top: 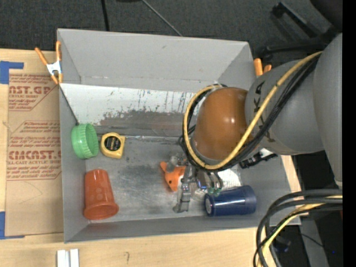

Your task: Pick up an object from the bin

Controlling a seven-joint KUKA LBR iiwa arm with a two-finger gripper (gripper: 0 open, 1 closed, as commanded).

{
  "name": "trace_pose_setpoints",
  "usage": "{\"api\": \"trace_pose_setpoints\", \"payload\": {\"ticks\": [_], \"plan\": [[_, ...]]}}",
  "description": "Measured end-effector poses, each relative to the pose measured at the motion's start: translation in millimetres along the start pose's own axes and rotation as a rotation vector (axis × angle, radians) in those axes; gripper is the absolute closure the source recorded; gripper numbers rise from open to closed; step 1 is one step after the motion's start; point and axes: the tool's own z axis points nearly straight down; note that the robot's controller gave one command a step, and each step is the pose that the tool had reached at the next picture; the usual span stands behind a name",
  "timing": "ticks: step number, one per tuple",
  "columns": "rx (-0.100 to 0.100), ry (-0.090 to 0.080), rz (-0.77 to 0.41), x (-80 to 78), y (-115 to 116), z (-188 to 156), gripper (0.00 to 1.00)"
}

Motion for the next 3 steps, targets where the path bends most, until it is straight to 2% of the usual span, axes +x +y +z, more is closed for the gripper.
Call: {"api": "trace_pose_setpoints", "payload": {"ticks": [1, 2, 3], "plan": [[0.0, -0.005, 0.001, -1.6, -0.2, -2.0, 0.0], [0.0, -0.009, -0.021, -28.1, -28.1, 26.8, 0.0], [-0.001, -0.01, 0.087, -34.1, -56.5, 63.6, 1.0]]}}
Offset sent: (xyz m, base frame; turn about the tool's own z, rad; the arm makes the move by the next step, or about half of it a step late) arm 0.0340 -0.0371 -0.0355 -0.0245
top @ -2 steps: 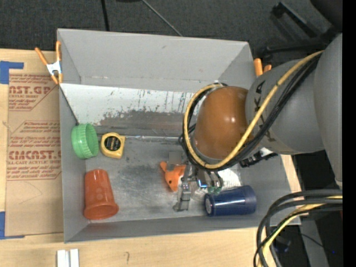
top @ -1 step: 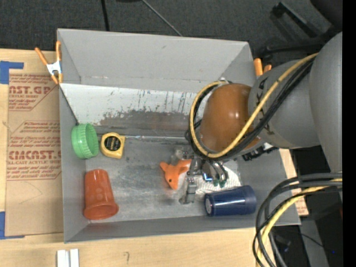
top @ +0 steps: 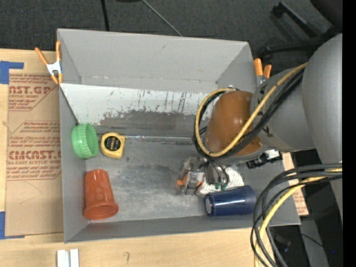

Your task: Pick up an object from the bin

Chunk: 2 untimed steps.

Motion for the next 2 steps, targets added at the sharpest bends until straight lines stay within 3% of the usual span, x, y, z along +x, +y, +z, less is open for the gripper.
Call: {"api": "trace_pose_setpoints", "payload": {"ticks": [1, 2], "plan": [[0.0, 0.0, 0.0, 0.0, 0.0, 0.0, 1.0], [0.0, -0.004, -0.019, 13.6, 3.2, -174.0, 1.0]]}}
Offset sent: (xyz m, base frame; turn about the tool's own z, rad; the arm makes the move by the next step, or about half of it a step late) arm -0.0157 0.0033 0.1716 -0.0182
